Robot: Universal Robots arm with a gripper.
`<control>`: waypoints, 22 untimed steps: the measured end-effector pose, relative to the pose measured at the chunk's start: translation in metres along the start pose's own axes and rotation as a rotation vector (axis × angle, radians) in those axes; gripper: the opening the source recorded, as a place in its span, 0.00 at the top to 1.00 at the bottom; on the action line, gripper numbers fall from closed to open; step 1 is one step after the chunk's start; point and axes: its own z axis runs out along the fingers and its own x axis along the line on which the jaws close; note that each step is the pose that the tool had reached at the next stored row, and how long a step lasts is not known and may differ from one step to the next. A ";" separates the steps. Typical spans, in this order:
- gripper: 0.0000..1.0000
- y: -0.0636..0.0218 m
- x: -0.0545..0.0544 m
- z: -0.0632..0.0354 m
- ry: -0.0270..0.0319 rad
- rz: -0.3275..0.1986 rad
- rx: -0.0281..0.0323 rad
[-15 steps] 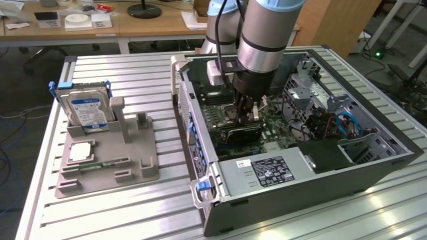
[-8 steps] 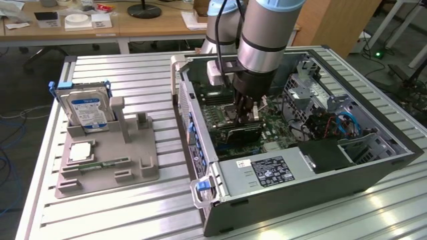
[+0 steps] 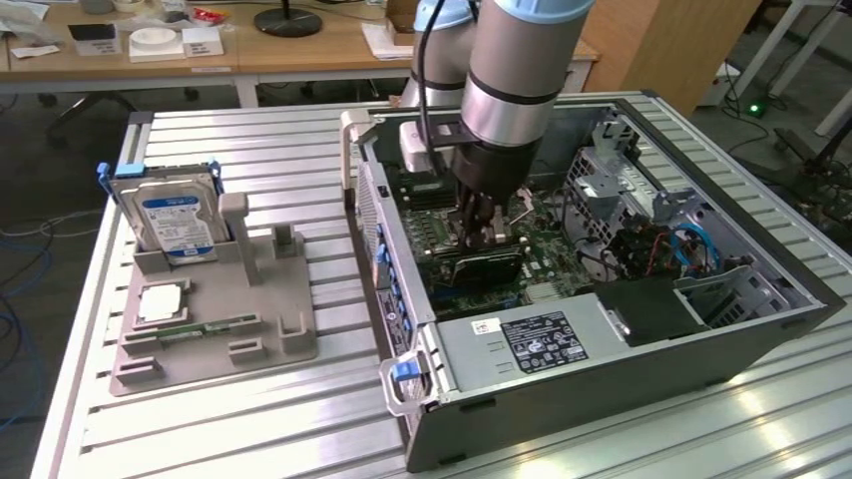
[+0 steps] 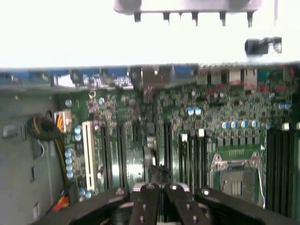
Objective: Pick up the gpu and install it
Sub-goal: 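Press down on the gpu until it lock into place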
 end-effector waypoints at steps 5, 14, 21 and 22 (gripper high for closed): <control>0.90 0.0035 0.000 -0.0001 0.0017 0.001 -0.0129; 0.90 0.0039 0.001 0.0000 0.0123 0.009 -0.1646; 0.90 0.0034 0.001 -0.0001 0.0214 0.016 -0.2918; 0.90 0.0024 0.000 0.0000 0.0225 0.017 -0.3097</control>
